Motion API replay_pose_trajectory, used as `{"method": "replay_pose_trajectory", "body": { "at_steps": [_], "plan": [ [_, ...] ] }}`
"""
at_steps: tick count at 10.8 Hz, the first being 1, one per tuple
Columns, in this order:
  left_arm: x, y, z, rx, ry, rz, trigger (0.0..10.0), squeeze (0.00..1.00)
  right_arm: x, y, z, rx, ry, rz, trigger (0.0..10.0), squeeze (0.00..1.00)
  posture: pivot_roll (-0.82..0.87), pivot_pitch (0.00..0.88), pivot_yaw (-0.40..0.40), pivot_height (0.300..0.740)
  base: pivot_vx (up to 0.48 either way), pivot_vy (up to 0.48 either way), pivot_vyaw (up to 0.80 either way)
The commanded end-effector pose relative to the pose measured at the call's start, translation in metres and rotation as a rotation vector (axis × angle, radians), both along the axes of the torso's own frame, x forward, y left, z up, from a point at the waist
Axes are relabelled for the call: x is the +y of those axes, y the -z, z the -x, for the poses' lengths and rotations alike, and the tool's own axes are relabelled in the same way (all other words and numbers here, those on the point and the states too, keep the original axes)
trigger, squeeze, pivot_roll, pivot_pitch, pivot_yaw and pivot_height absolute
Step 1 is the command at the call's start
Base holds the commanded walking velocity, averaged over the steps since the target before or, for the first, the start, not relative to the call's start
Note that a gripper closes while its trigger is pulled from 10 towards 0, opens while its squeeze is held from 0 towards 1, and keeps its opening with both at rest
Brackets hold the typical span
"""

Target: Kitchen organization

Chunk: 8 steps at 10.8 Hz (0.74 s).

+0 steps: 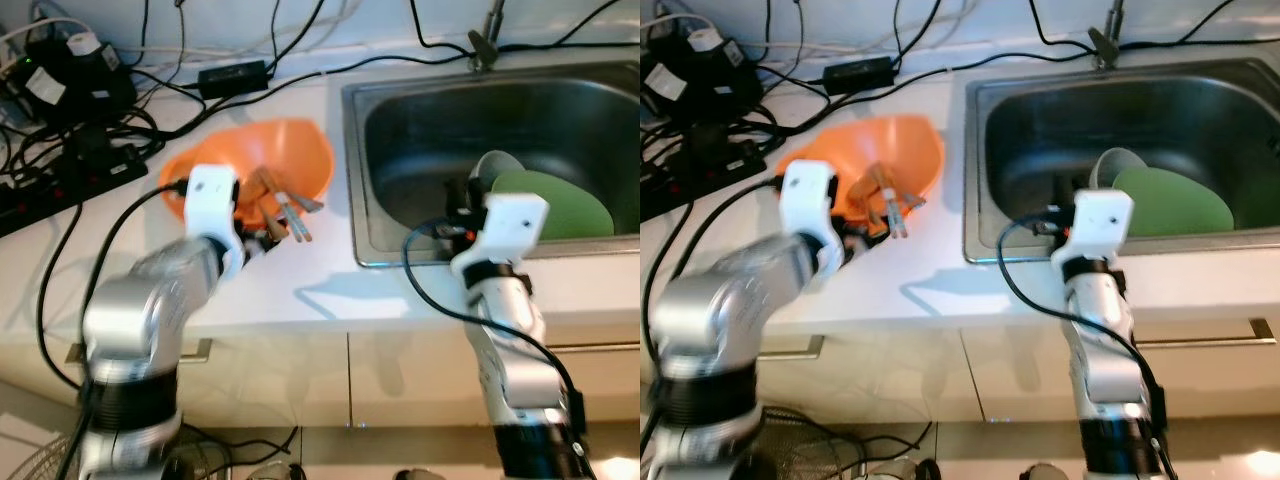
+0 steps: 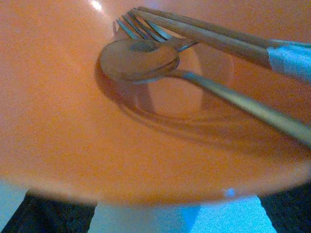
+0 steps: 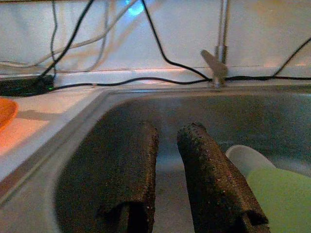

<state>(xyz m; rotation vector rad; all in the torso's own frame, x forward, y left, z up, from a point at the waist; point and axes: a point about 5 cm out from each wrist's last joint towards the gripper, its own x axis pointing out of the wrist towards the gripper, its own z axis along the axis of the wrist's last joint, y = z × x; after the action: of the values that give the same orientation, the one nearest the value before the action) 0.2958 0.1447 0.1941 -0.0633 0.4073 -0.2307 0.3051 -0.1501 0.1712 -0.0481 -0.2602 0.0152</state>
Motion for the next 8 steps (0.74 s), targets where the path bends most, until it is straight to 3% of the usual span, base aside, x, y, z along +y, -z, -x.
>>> {"method": "replay_pose_trajectory", "body": {
  "at_steps": [1,8],
  "plan": [
    [0.005,0.02,0.01,0.122,-0.023,-0.017,10.0,0.0,0.003,-0.004,-0.003,-0.019,-0.018,-0.009,10.0,0.0,0.09,0.044,0.106,0.74,0.0,0.0,0.0],
    [-0.012,-0.005,0.011,0.042,0.047,0.004,10.0,0.0,0.007,-0.01,-0.02,-0.059,-0.034,-0.016,10.0,0.0,0.1,0.0,0.106,0.74,0.0,0.0,0.0]
  ]
}}
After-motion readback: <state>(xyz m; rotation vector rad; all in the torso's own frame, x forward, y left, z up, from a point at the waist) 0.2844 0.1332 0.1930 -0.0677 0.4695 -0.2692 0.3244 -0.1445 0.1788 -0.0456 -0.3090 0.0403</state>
